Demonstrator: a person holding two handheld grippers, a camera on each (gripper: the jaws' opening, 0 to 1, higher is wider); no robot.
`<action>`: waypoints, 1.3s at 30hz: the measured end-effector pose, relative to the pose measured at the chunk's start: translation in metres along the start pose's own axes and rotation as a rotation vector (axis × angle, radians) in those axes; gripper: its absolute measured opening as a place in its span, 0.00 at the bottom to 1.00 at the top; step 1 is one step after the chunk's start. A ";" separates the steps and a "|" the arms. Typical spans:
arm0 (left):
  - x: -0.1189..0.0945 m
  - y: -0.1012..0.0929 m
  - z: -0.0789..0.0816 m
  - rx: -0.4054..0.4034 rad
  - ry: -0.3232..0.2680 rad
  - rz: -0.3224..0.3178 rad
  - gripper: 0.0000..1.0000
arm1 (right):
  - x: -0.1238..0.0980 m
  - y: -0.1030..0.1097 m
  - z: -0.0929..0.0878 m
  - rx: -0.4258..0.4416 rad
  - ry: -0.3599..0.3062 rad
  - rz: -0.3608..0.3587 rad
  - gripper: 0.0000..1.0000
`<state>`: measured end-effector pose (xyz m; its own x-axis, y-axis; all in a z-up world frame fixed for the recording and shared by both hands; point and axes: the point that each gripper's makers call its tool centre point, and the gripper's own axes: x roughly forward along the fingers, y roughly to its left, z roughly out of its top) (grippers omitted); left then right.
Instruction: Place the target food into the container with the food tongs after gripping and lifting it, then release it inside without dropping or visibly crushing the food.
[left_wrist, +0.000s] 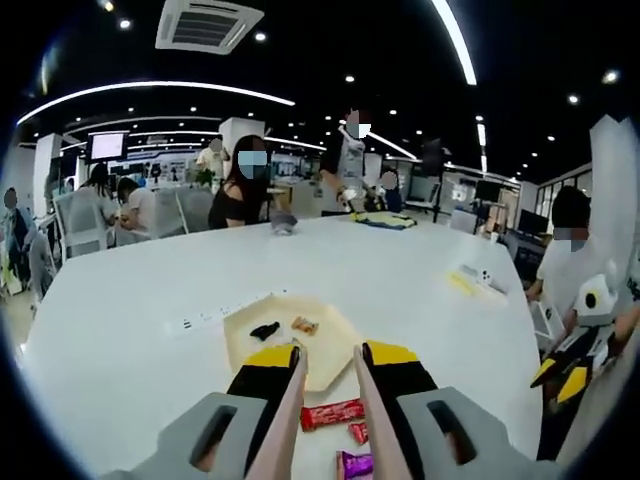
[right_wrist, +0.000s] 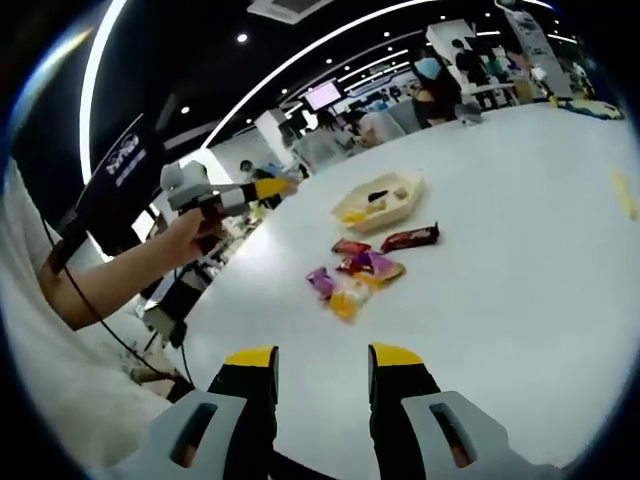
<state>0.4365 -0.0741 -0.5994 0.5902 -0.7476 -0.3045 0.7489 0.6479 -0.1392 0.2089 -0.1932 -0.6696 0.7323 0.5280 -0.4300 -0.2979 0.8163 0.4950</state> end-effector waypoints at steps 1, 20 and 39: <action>-0.002 0.000 0.000 -0.006 -0.002 -0.001 0.24 | 0.000 0.002 0.000 -0.002 0.000 -0.001 0.35; -0.032 -0.004 -0.014 0.001 0.035 -0.065 0.25 | 0.011 0.032 -0.005 -0.018 -0.048 -0.002 0.35; -0.027 -0.037 -0.043 0.072 0.124 -0.219 0.26 | 0.003 0.024 -0.011 0.014 -0.063 -0.034 0.35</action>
<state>0.3801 -0.0717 -0.6269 0.3735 -0.8424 -0.3885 0.8769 0.4572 -0.1484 0.1976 -0.1697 -0.6674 0.7795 0.4834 -0.3984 -0.2638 0.8302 0.4912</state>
